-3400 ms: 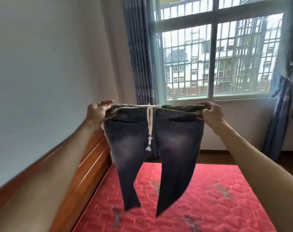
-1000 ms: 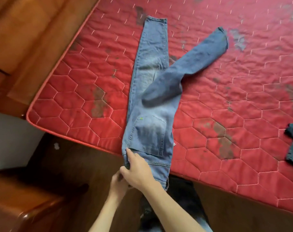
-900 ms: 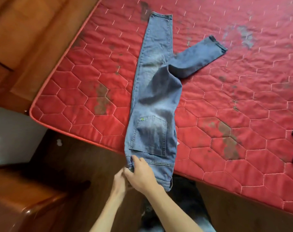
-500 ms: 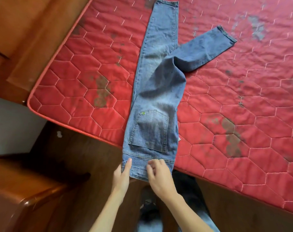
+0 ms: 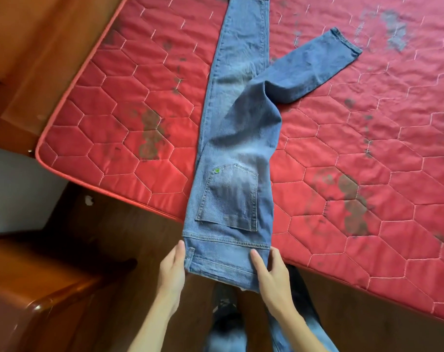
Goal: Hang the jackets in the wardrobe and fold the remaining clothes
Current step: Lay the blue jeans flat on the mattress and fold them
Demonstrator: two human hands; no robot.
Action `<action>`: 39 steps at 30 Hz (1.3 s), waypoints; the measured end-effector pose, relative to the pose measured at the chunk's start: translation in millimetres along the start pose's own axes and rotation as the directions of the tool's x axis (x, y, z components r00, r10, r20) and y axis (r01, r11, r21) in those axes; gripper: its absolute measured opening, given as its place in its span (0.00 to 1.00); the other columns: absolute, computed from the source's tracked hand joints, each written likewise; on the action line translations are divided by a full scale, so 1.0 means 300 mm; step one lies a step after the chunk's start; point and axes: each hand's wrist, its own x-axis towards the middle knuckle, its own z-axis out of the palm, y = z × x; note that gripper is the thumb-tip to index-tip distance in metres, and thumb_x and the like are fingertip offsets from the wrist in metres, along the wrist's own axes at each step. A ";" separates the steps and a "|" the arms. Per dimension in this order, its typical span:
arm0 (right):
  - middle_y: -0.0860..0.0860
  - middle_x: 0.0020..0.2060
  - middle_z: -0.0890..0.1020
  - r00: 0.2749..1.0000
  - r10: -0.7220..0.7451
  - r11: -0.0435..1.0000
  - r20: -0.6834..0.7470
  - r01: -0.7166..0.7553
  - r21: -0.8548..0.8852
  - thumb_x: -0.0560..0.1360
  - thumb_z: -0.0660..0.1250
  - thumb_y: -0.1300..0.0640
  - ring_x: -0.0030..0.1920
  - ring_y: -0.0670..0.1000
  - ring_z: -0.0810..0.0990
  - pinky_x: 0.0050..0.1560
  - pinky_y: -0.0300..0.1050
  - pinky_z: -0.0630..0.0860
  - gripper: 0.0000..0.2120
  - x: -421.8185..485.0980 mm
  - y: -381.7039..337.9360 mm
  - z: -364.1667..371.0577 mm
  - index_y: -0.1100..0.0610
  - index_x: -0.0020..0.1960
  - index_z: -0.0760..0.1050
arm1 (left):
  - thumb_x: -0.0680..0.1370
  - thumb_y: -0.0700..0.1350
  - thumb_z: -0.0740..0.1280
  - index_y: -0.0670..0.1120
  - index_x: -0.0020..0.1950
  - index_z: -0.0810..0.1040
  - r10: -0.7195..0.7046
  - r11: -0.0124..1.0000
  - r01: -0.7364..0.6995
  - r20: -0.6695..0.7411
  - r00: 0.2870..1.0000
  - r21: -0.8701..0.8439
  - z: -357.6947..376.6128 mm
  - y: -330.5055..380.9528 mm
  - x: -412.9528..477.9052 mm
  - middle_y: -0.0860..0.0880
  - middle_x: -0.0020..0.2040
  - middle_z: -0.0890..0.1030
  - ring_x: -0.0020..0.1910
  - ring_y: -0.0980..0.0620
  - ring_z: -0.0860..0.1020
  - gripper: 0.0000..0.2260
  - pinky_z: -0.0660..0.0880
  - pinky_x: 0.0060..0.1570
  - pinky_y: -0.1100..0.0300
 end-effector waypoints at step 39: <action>0.54 0.60 0.80 0.735 0.133 0.908 0.665 0.178 -0.378 0.70 0.57 0.66 0.59 0.55 0.77 0.57 0.48 0.74 0.20 0.844 -0.605 -0.149 0.53 0.59 0.71 | 0.76 0.61 0.69 0.45 0.65 0.73 0.488 0.502 -0.352 0.077 0.869 0.790 0.600 0.792 0.554 0.43 0.57 0.77 0.59 0.41 0.72 0.25 0.70 0.61 0.46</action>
